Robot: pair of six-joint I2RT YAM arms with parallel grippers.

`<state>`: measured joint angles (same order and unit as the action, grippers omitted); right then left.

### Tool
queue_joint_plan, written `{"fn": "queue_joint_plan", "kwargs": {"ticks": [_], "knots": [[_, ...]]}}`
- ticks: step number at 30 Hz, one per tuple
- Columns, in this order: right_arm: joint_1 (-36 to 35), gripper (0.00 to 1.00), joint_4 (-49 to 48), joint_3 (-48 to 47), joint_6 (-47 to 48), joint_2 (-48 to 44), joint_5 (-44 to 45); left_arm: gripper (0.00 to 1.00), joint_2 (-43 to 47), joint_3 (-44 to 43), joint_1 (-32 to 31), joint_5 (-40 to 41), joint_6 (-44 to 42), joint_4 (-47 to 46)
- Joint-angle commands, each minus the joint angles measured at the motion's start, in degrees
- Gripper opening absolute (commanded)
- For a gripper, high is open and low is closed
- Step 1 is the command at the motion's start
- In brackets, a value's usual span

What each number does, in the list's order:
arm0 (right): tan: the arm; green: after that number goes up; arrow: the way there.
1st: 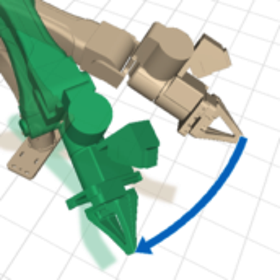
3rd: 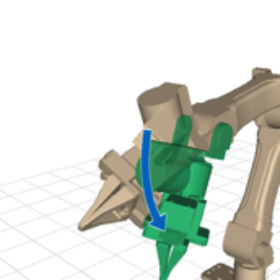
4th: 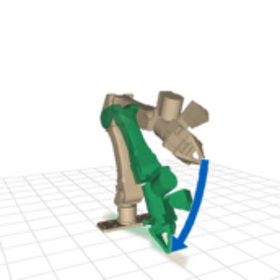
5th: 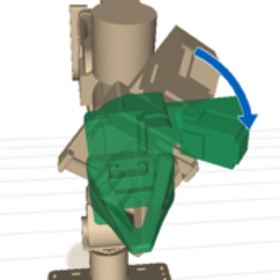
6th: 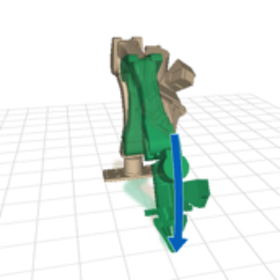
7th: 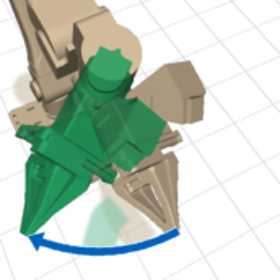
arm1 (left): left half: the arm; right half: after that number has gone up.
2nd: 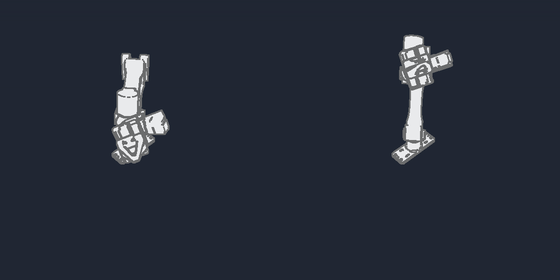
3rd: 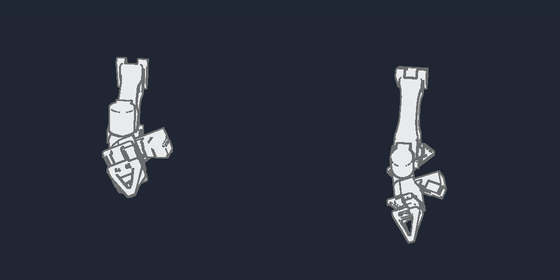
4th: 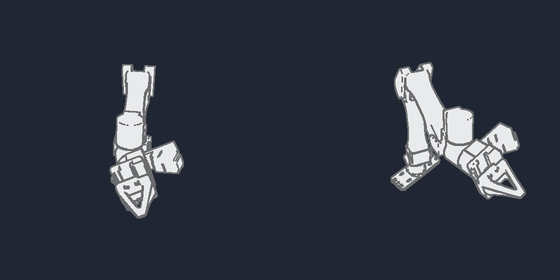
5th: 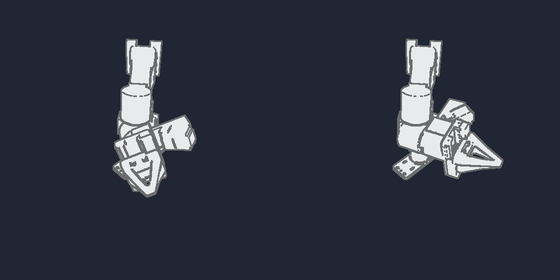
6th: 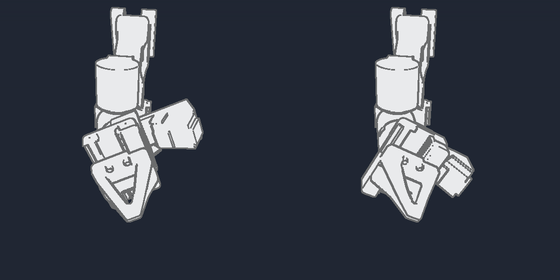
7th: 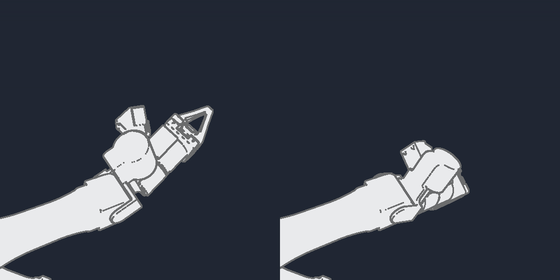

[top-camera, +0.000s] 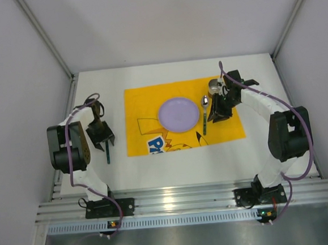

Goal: Set the dinner table for one person

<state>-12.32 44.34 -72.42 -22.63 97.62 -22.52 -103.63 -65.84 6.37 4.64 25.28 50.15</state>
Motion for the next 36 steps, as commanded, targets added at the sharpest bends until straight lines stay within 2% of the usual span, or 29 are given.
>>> {"fn": "queue_joint_plan", "kwargs": {"ticks": [1, 3, 4, 6, 7, 11, 15, 18, 23, 26, 27, 28, 29, 30, 36], "knots": [[-0.08, 0.32, 1.01, -1.41, 1.45, -3.32, 0.46, 0.48, -2.18, 3.7, 0.48, 1.51, -1.19, -4.18], [0.01, 0.32, 1.1, -1.06, 1.71, -3.67, 0.72, 0.36, -2.88, 4.67, 0.57, 1.33, -1.28, -5.15], [0.01, 0.31, 1.19, -1.05, 1.89, -3.67, 0.9, 0.2, -3.06, 4.85, 0.49, 1.42, -1.46, -5.5], [0.01, 0.3, 1.1, -0.79, 2.06, -4.28, 1.51, 0.04, -3.42, 5.02, 0.57, 2.29, -1.37, -5.59], [0.01, 0.29, 1.19, -0.62, 2.07, -4.55, 1.69, 0.0, -3.42, 4.85, 0.57, 2.47, -1.28, -5.24], [0.01, 0.29, 1.8, -0.7, 2.15, -5.86, 1.61, 0.0, -0.52, 2.04, 0.49, 2.74, -1.11, -3.22], [0.01, 0.29, 2.25, 0.52, 1.54, -7.27, 1.25, 0.0, 3.43, -5.14, -0.3, 0.19, -1.11, -0.41], [0.01, 0.29, 2.25, 1.84, 1.1, -8.94, 1.25, 0.0, 4.23, -11.64, -3.11, -0.25, -0.41, 2.4], [0.01, 0.3, 2.77, 3.6, 0.92, -11.4, 2.3, 0.0, 2.56, -18.52, -12.51, -0.77, 2.84, 3.11], [0.01, 0.42, 3.3, 4.74, 1.01, -13.85, 3.45, 0.0, -0.24, -19.15, -16.73, -2.18, 5.48, 0.74], [0.01, 0.58, 3.47, 5.36, 0.92, -14.3, 3.97, 0.0, -1.91, -19.32, -17.7, -3.14, 6.18, 0.3], [0.01, 0.66, 3.65, 5.71, 0.84, -14.74, 4.41, 0.0, -2.88, -19.5, -19.45, -3.41, 7.14, -0.57], [0.01, 0.87, 3.65, 6.06, 0.92, -15.61, 4.77, 0.0, -3.58, -19.76, -20.34, -3.41, 7.5, -0.93], [0.01, 0.99, 3.83, 6.67, 0.92, -15.88, 4.77, 0.0, -4.37, -20.37, -21.13, -3.33, 7.77, -1.19], [0.01, 1.0, 4.53, 9.4, 1.54, -18.08, 5.03, 0.0, -10.09, -25.38, -24.12, -1.92, 6.99, -2.34]]}}
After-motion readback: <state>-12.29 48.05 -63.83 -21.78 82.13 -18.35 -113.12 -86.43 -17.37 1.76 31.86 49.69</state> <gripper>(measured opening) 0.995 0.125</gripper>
